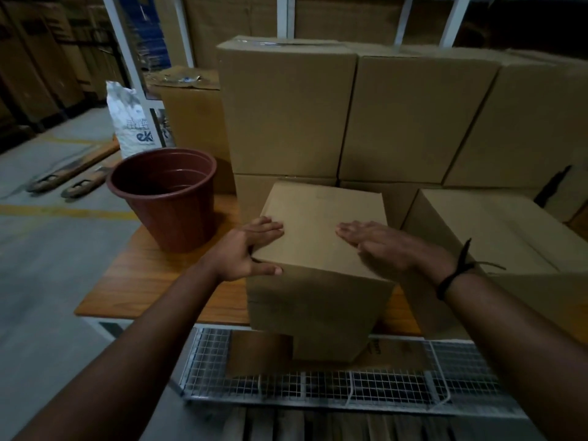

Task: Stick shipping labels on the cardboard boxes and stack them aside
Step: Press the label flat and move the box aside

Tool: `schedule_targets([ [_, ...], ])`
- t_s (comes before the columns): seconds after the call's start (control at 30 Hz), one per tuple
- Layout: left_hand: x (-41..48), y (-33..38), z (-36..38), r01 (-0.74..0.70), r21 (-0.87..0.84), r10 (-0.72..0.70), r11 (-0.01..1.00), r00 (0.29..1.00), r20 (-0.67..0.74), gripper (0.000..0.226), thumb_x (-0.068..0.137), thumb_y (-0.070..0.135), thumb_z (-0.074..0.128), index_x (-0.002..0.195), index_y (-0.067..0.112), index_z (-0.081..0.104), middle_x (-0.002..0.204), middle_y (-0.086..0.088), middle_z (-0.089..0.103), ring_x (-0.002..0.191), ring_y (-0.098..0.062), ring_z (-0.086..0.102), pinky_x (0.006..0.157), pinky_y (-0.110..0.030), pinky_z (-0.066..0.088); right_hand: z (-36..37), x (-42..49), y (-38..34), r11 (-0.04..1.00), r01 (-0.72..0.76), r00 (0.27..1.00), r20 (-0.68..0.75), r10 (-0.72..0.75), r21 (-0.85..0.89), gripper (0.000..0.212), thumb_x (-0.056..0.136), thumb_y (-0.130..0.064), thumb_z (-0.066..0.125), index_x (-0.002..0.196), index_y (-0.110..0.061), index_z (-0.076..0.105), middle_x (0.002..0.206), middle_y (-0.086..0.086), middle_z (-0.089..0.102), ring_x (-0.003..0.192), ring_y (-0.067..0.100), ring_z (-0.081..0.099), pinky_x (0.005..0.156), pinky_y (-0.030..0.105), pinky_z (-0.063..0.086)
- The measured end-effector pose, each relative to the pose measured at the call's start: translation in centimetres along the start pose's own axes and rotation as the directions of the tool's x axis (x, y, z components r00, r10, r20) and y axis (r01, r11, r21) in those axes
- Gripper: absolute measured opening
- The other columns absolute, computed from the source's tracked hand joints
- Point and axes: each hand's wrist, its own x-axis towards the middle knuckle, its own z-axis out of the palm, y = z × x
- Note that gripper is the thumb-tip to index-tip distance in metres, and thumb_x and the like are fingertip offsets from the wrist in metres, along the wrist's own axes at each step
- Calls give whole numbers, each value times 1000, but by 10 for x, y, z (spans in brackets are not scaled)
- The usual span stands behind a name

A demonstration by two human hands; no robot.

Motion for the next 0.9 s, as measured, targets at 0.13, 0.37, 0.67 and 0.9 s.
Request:
schedule_targets([
  [0.13,2,-3,5,-15,-30,14,999,999,-39,103,66,83,59,142,15,49,152,2,42,147,-12,24,120,-36,22,1,7,-13,994,-39,997,-68,46,98,59,91,-30,29,151,-25,29,160,-9,21,147,8,13,120,32,11],
  [0.37,2,-5,8,-21,-40,19,999,998,-58,102,65,84,59,142,16,50,151,3,43,147,-13,25,119,-34,21,7,-5,-14,855,-30,979,-157,129,517,43,91,-3,46,122,-27,63,146,-10,47,136,7,36,115,38,29],
  [0.67,0,-4,10,-7,-39,4,999,998,-64,101,65,84,57,143,21,47,152,8,39,147,-8,21,117,-32,20,5,0,-21,774,-59,980,-112,166,631,42,89,4,45,111,-24,67,146,-13,43,137,5,33,108,26,29],
  [0.9,0,-6,12,-5,-41,2,999,998,-64,100,66,85,57,143,22,48,152,10,39,147,-6,21,118,-35,22,4,2,-18,781,-57,984,-95,148,622,47,90,3,43,108,-32,70,150,-11,40,142,7,28,120,40,20],
])
